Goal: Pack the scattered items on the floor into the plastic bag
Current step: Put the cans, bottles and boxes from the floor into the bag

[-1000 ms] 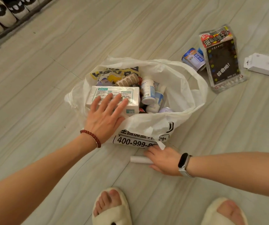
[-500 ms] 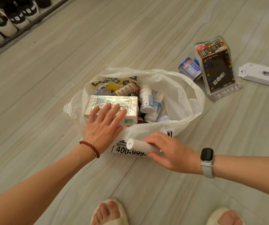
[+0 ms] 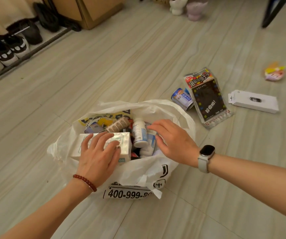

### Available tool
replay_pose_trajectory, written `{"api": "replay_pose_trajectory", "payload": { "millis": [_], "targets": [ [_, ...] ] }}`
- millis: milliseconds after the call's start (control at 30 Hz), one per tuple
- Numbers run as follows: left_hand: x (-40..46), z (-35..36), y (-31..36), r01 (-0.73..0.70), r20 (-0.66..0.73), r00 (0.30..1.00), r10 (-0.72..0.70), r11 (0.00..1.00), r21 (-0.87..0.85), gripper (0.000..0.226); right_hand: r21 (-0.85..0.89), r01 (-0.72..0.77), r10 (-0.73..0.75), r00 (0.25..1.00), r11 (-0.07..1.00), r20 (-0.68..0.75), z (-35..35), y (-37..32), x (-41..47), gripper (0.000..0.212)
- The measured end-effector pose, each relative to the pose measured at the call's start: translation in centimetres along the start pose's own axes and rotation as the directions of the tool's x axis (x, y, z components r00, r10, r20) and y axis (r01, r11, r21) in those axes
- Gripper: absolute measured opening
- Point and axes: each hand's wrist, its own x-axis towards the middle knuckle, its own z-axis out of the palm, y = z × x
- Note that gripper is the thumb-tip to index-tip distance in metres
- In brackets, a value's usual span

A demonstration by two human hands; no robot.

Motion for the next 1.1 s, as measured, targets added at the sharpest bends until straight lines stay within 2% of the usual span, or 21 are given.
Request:
{"api": "replay_pose_trajectory", "payload": {
  "millis": [67,100,167,233,333,400,500,600,767,933,1100],
  "targets": [
    [2.5,-0.2,1.0,0.004,-0.053,0.999,-0.007,0.998,-0.056,0.036,0.039,0.037,-0.029,0.979,0.999,-0.202,-1.7,1.6,0.5,0.029],
    [4.0,-0.3,1.5,-0.007,-0.081,0.997,0.0,0.996,-0.086,0.036,0.072,0.004,0.016,0.96,0.997,-0.279,-2.6,2.6,0.8,0.028],
    [7.2,-0.4,2.9,-0.049,-0.119,0.992,0.033,0.989,-0.138,0.035,0.184,-0.186,0.24,0.91,0.965,-0.338,-3.8,5.6,1.4,0.028],
    [10.4,-0.5,4.5,-0.116,-0.148,0.984,0.095,0.983,-0.145,0.034,0.225,-0.448,0.498,0.818,0.865,-0.288,-4.1,9.7,1.5,0.03],
    [15.1,0.0,7.2,-0.198,-0.138,0.974,0.178,0.97,-0.144,0.036,0.097,-0.761,0.767,0.635,0.642,-0.095,-2.9,15.7,0.5,0.05],
    [18.3,0.9,8.8,-0.223,-0.089,0.973,0.214,0.968,-0.116,0.042,0.063,-0.85,0.852,0.524,0.522,0.002,-1.4,18.4,-0.2,0.071],
    [22.7,2.7,11.1,-0.217,0.072,0.972,0.222,0.974,-0.065,0.055,-0.022,-0.894,0.89,0.443,0.447,0.106,0.8,21.1,-0.2,0.096],
    [26.6,5.3,12.9,-0.173,0.297,0.94,0.171,0.985,-0.021,0.066,-0.132,-0.876,0.884,0.447,0.464,0.139,2.2,22.8,0.1,0.102],
    [30.1,10.6,15.4,-0.221,0.494,0.852,0.175,0.975,0.035,0.084,-0.201,-0.808,0.831,0.55,0.554,0.081,2.4,24.8,-0.8,0.07],
    [31.6,12.4,16.5,-0.29,0.414,0.887,0.203,0.944,0.158,0.085,-0.158,-0.786,0.801,0.589,0.598,0.106,1.2,25.8,-1.5,0.056],
    [31.6,12.4,16.5,-0.29,0.495,0.846,0.199,0.95,0.114,0.074,-0.041,-0.791,0.79,0.603,0.61,0.109,0.7,25.7,-1.6,0.067]
  ]
}}
